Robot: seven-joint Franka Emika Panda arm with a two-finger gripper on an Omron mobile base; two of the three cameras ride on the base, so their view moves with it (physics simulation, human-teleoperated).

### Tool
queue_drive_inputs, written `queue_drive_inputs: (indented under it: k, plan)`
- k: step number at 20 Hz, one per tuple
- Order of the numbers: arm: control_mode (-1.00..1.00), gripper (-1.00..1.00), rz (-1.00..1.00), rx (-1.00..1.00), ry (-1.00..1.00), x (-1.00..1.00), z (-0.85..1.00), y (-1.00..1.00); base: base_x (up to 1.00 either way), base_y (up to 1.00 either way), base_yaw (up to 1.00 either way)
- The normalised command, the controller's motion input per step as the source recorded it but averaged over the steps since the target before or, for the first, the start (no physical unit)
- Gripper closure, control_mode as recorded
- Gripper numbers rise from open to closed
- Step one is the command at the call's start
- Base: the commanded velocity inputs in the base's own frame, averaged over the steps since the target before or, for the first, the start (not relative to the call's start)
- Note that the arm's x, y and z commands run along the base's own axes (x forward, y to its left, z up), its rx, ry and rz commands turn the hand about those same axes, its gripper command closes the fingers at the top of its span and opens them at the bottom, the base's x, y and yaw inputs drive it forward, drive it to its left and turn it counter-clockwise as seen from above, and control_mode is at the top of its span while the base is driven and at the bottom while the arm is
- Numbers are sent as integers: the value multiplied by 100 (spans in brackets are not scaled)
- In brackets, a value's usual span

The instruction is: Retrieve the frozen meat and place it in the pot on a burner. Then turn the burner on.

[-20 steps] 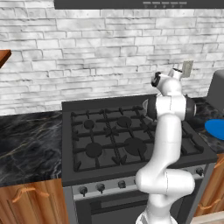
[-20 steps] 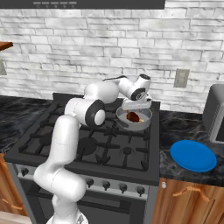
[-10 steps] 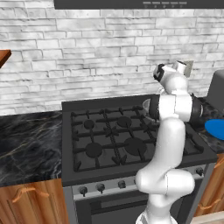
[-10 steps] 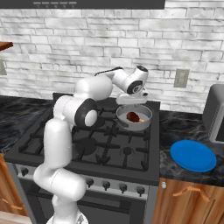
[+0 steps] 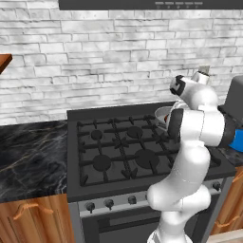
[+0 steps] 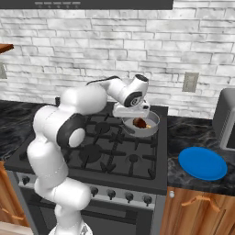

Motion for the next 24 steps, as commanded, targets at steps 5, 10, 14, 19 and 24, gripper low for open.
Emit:
queue_drive_inputs:
  k: [5, 10, 14, 19, 24]
  plan:
    - [-100, -100, -9, 0, -5, -100, 32, 3, 0, 0, 0]
    - [-100, -100, -12, 0, -7, -100, 30, 1, 0, 0, 0]
    - [-100, -100, -16, -1, -8, -100, 23, 0, 0, 0, 0]
    - [-100, -100, -17, 4, -23, -100, -9, -11, 0, 0, 0]
    - [-100, -100, -21, -3, -45, -94, -19, -4, 0, 0, 0]
